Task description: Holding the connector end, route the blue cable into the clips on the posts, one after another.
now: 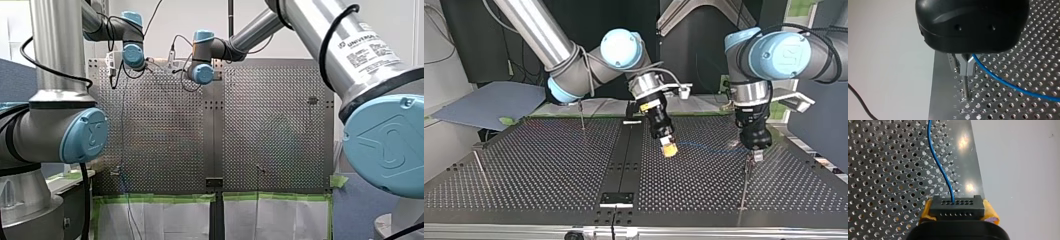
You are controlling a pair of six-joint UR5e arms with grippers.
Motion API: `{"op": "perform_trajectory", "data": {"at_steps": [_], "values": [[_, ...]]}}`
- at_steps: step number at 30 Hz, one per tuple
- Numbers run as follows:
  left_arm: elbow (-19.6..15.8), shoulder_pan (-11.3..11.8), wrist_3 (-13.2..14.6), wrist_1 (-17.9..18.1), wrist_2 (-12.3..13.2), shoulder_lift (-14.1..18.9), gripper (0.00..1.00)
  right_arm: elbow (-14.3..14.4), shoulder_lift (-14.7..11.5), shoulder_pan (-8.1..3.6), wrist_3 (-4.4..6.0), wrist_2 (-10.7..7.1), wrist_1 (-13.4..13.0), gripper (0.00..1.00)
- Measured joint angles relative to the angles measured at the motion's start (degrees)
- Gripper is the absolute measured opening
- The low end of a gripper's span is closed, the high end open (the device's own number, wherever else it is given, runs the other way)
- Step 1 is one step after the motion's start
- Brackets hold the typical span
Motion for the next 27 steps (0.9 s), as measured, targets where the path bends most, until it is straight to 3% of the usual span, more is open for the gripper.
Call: {"op": "perform_trajectory", "data": {"at_steps": [18, 27], "values": [[1.4, 1.5, 0.1, -0.7, -0.8, -1.5, 0.0, -2.6, 1.2, 0.24, 0.1, -0.08, 1.2, 0.0], [1.4, 2.9, 0.0, -0.7, 0.9, -1.5, 0.0, -3.3, 2.5, -0.02, 0.09, -0.09, 1.4, 0.0]]}}
